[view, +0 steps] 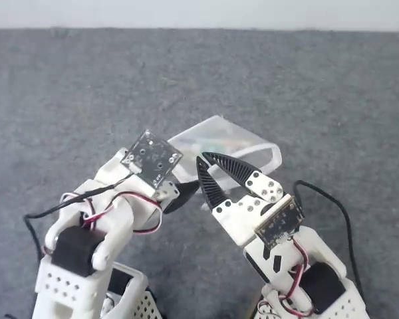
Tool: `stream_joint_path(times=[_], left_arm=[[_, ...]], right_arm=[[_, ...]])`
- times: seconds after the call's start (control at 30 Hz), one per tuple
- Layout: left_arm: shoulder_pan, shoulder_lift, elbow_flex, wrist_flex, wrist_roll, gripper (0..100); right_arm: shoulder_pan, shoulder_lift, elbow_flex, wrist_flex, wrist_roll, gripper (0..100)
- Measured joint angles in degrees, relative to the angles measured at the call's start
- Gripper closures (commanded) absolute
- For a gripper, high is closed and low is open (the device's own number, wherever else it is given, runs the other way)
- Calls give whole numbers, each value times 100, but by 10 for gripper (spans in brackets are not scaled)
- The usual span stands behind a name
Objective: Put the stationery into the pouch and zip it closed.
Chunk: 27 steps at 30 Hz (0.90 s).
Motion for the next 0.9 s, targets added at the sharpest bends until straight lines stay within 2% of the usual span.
stream_joint_path(times=[0.2,0.37,0.57,0.7,0.9], left_arm=[[0,0,18,-141,0,677],[0,0,18,-149,70,677],[-132,0,18,-308,369,678],[-475,0,18,-607,747,678],[-598,0,18,-677,1073,678]], right_arm=[[18,0,-35,53,0,992],[44,-35,-862,897,105,987],[35,-70,-1582,1952,105,873],[53,536,-1582,2585,105,868],[-18,1495,-1582,2822,-519,868]])
